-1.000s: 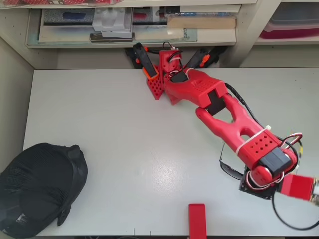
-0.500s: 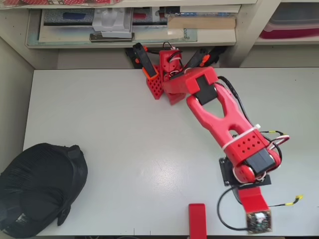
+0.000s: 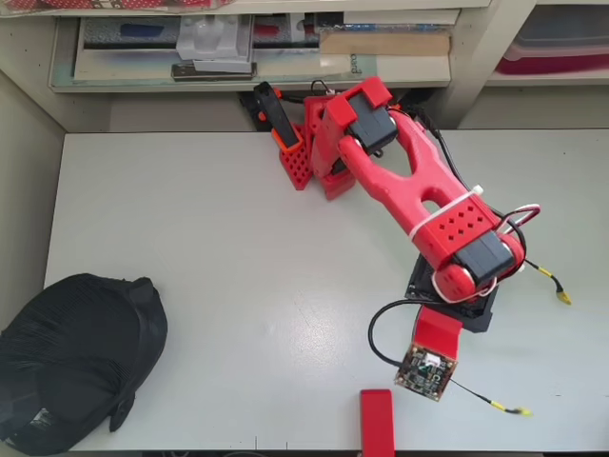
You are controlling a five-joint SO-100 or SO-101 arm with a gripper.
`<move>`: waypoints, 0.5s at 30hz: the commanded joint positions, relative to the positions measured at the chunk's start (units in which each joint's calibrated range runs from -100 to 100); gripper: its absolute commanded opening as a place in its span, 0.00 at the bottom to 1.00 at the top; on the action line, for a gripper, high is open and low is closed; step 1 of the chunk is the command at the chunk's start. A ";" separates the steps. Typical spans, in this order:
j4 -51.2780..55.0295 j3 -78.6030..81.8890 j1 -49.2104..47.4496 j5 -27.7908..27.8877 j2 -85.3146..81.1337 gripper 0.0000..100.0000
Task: Place Meta Rayban sunglasses on black head mold for quality assessment
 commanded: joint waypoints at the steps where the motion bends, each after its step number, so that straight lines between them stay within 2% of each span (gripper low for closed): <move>1: -10.59 6.90 -2.65 -4.33 -6.85 0.00; 8: -22.10 18.46 -2.82 -4.65 -7.02 0.00; 15: -24.69 21.92 -2.82 -4.65 -7.02 0.00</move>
